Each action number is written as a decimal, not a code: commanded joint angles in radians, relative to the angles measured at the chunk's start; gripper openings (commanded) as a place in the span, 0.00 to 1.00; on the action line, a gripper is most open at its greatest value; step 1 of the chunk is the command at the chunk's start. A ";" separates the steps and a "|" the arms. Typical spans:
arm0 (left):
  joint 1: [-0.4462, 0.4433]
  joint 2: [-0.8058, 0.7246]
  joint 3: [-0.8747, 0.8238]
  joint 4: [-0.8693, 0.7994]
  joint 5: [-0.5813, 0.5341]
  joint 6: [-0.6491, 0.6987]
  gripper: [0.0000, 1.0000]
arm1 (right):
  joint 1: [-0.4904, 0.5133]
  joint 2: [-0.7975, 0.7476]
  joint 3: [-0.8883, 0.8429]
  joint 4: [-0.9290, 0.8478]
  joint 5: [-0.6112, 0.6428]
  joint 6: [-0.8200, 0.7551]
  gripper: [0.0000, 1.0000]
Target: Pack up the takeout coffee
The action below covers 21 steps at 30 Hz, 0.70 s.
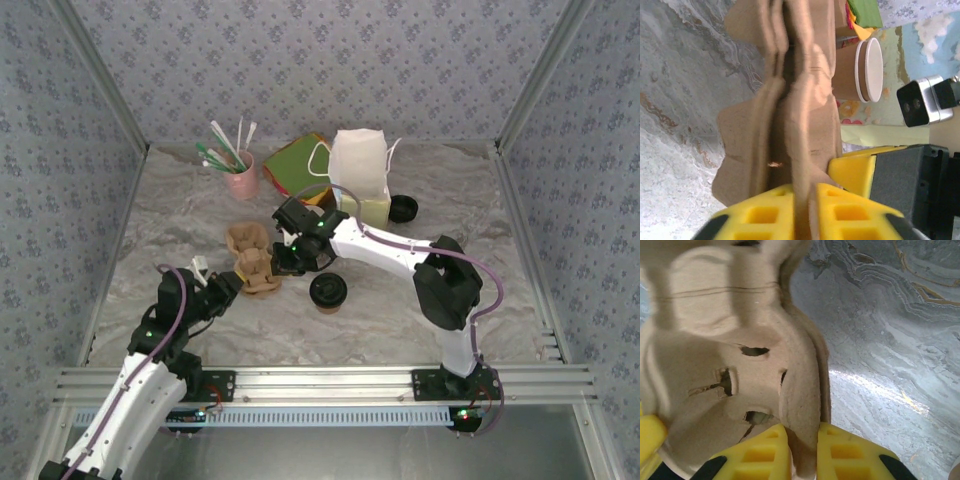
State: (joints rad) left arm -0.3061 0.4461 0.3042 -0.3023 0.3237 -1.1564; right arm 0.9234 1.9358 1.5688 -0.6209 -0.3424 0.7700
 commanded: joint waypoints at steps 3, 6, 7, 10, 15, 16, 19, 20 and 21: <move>0.010 -0.006 0.022 0.000 0.032 0.020 0.36 | 0.005 -0.022 0.010 -0.005 0.011 -0.005 0.09; 0.015 -0.006 0.023 -0.010 0.032 0.024 0.43 | 0.006 -0.023 0.010 -0.004 0.013 -0.009 0.08; 0.016 -0.004 0.024 -0.012 0.032 0.025 0.49 | 0.007 -0.023 0.009 -0.004 0.011 -0.009 0.07; 0.017 0.000 0.029 -0.028 0.028 0.034 0.50 | 0.010 -0.023 0.013 -0.004 0.014 -0.014 0.07; 0.018 0.004 0.038 -0.034 0.026 0.044 0.57 | 0.012 -0.024 0.013 -0.004 0.019 -0.023 0.07; 0.018 0.005 0.038 -0.034 0.024 0.044 0.57 | 0.013 -0.025 0.011 0.003 0.017 -0.025 0.06; 0.019 0.013 0.042 -0.034 0.023 0.047 0.59 | 0.015 -0.035 0.003 0.015 0.013 -0.027 0.05; 0.019 0.015 0.042 -0.034 0.023 0.048 0.59 | 0.017 -0.039 -0.003 0.015 0.013 -0.027 0.05; 0.019 0.017 0.043 -0.034 0.023 0.048 0.59 | 0.017 -0.043 -0.006 0.015 0.013 -0.026 0.05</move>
State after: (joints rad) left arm -0.2939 0.4625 0.3046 -0.3485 0.3294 -1.1259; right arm 0.9298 1.9335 1.5684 -0.5964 -0.3374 0.7662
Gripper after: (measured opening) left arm 0.593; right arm 0.052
